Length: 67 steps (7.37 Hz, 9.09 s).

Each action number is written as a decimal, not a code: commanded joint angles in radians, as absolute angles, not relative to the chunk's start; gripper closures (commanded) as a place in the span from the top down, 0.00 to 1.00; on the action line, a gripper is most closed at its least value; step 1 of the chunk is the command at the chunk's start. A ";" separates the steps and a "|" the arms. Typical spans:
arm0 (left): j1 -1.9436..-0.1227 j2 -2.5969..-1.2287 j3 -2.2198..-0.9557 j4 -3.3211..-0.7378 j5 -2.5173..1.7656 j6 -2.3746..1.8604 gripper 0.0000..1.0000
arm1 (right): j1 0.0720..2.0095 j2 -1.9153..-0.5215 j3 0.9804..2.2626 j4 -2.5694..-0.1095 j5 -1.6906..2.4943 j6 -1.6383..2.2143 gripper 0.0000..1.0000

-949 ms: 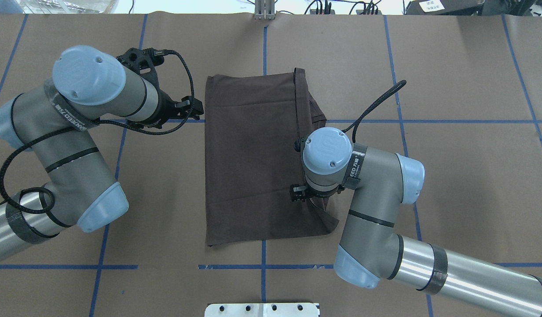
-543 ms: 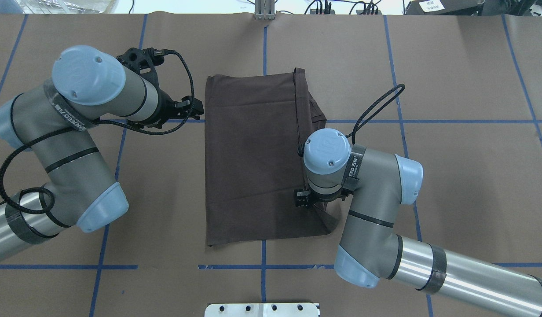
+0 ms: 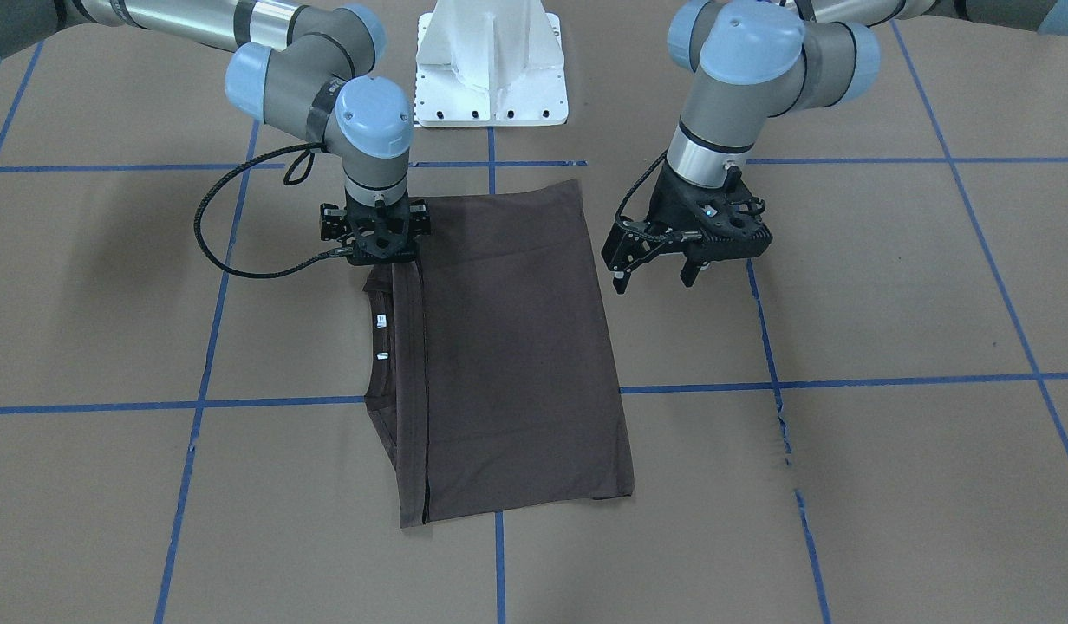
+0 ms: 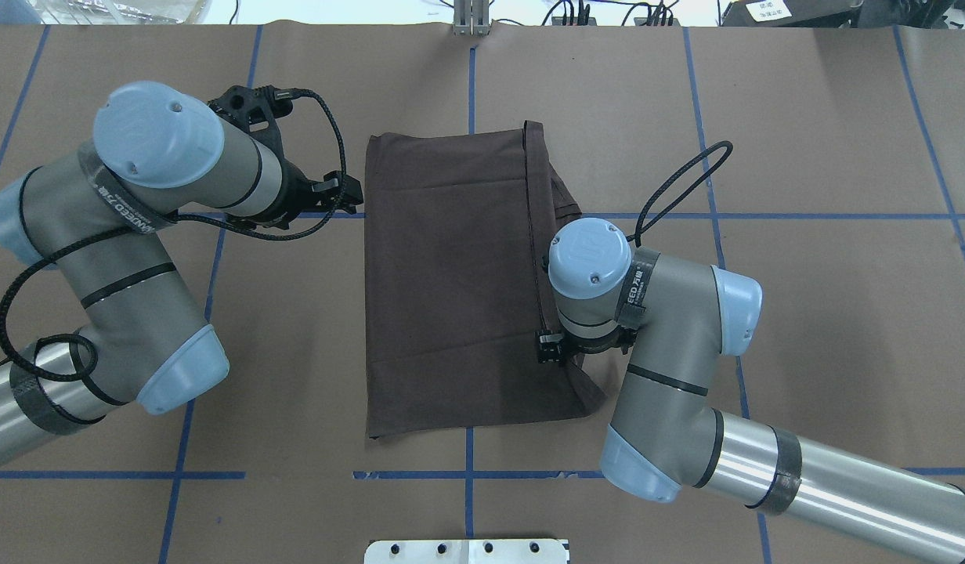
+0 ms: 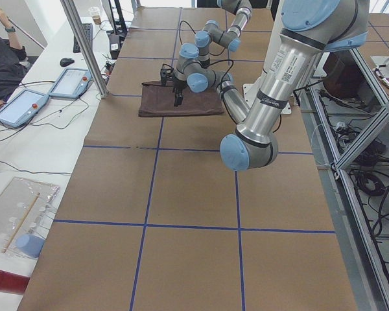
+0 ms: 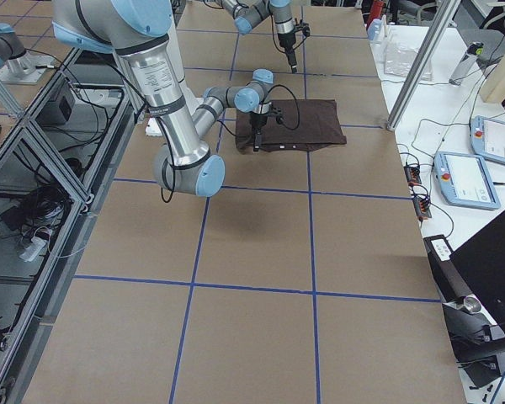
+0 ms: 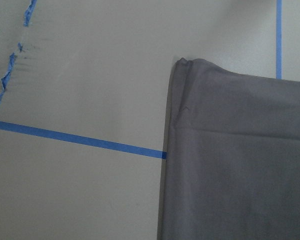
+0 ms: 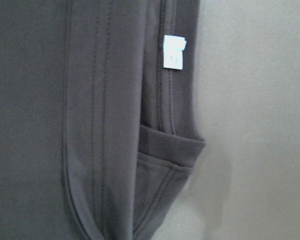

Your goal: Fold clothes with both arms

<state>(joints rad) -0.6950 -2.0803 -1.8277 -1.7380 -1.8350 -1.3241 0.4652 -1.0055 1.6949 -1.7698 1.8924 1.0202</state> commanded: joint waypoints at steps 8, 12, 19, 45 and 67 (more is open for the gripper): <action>-0.696 -2.080 -1.829 -1.738 -1.835 -1.321 1.00 | 0.522 -1.040 1.839 -1.694 1.875 0.968 1.00; -0.696 -2.079 -1.827 -1.740 -1.835 -1.322 1.00 | 0.434 -1.043 1.753 -1.531 1.755 0.927 0.85; -0.696 -2.072 -1.830 -1.740 -1.835 -1.322 1.00 | 0.397 -1.043 1.744 -1.529 1.740 0.922 0.21; -0.181 -2.059 -1.819 -1.752 -1.637 -2.079 0.89 | 0.638 -1.173 1.901 -1.405 1.919 1.106 1.00; -0.219 -2.071 -1.921 -1.654 -1.632 -1.904 0.00 | 0.276 -1.282 1.957 -1.417 1.655 1.939 1.00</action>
